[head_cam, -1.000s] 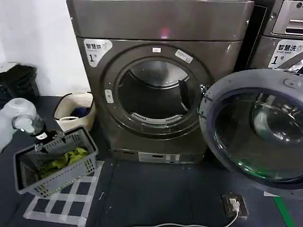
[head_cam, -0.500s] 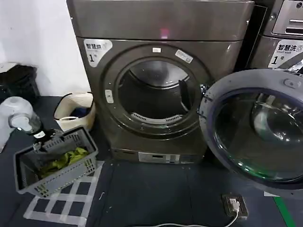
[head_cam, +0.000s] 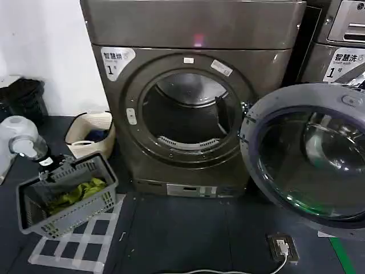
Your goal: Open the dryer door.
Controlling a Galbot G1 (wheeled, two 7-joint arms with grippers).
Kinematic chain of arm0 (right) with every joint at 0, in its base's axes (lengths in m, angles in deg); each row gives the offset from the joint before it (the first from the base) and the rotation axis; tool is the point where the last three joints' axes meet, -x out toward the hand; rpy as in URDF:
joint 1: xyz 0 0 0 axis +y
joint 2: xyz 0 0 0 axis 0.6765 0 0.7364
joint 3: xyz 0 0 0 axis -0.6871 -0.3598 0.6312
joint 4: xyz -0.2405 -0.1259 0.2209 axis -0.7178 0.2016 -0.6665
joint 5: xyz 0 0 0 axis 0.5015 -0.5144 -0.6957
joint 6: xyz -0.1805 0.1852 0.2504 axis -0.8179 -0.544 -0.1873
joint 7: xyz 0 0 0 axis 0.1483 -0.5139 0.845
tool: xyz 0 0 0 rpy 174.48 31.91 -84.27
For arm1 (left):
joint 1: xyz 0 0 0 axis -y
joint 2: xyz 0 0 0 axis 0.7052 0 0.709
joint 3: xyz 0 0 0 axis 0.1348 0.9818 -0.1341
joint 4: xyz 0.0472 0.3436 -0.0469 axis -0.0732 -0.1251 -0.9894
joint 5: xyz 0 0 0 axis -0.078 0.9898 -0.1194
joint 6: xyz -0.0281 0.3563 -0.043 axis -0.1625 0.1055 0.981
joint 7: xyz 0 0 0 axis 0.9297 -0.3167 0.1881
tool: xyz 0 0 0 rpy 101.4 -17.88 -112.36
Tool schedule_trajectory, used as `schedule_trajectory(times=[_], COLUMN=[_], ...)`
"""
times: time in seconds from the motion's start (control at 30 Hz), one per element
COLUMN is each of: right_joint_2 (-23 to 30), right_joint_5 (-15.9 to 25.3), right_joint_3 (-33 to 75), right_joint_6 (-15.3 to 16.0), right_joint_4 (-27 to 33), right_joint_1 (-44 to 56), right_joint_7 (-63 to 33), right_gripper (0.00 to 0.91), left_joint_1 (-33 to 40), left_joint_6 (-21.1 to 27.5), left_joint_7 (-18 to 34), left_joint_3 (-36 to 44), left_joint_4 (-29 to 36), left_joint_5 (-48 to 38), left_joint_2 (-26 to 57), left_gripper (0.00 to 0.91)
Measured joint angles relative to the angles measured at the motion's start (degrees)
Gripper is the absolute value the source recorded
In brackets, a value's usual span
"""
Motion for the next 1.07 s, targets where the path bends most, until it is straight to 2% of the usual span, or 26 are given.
schedule_trajectory(times=[1.07], right_joint_2=[-0.53], right_joint_5=[0.77], right_joint_3=[0.02], right_joint_6=[-2.14], right_joint_4=[1.72], right_joint_1=[-0.1], right_joint_7=[1.52], right_gripper=[0.907], left_joint_1=[-0.55], left_joint_6=[0.0], left_joint_7=[-1.54], left_joint_3=[-2.03], left_joint_4=[-4.66], left_joint_5=[2.19], left_joint_2=[-0.39], left_gripper=[0.907])
